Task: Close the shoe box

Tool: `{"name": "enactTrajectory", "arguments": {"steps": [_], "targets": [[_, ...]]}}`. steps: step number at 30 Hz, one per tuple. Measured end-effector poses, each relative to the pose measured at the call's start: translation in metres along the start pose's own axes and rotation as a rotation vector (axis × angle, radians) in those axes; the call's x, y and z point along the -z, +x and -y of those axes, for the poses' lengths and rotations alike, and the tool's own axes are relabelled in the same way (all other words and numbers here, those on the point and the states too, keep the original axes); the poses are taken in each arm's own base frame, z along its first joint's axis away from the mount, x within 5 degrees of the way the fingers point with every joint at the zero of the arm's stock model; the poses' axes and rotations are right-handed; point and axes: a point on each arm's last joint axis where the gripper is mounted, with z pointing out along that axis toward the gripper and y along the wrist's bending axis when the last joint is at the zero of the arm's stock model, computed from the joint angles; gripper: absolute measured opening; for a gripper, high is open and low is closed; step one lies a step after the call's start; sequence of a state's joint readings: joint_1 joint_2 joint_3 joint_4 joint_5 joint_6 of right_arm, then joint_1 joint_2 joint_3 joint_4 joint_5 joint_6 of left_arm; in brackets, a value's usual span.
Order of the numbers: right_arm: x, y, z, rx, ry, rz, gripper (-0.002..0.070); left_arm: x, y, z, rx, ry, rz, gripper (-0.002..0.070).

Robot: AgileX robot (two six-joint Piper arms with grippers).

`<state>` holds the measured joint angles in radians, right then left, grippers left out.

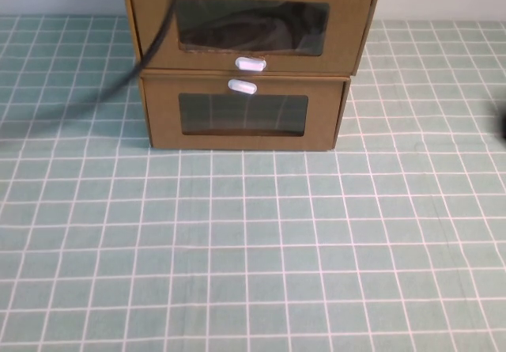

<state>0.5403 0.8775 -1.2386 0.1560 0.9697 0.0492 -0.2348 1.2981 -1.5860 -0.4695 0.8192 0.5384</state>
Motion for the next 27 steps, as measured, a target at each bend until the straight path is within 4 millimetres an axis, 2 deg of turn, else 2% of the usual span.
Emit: {"name": "enactTrajectory", "arguments": {"steps": [2, 6, 8, 11, 14, 19, 23, 27], "targets": [[0.030, 0.035, 0.001, -0.012, -0.001, 0.041, -0.0011, 0.032, 0.019, 0.013, -0.015, -0.037, 0.064, -0.0005], [0.069, 0.103, 0.006, -0.074, -0.018, 0.137, -0.0011, 0.087, 0.066, 0.040, -0.043, -0.093, 0.188, -0.0005], [0.085, 0.136, 0.009, -0.112, -0.030, 0.207, -0.0011, 0.104, 0.094, 0.050, -0.038, -0.120, 0.232, -0.0005], [0.096, 0.173, 0.014, -0.154, -0.040, 0.293, -0.0011, 0.120, 0.137, 0.062, -0.013, -0.151, 0.279, -0.0005], [0.087, 0.193, 0.019, -0.171, -0.035, 0.283, -0.0011, 0.133, 0.168, 0.072, -0.002, -0.164, 0.322, -0.0005], [0.055, 0.203, 0.021, -0.113, -0.061, 0.266, -0.0011, 0.142, 0.216, 0.083, -0.006, -0.186, 0.373, -0.0005], [0.026, 0.205, 0.025, -0.072, -0.086, 0.411, -0.0011, 0.129, 0.254, 0.084, 0.011, -0.210, 0.363, -0.0005], [-0.003, 0.219, 0.035, -0.077, -0.057, 0.493, -0.0011, 0.105, 0.291, 0.080, 0.046, -0.237, 0.293, -0.0005]]}}
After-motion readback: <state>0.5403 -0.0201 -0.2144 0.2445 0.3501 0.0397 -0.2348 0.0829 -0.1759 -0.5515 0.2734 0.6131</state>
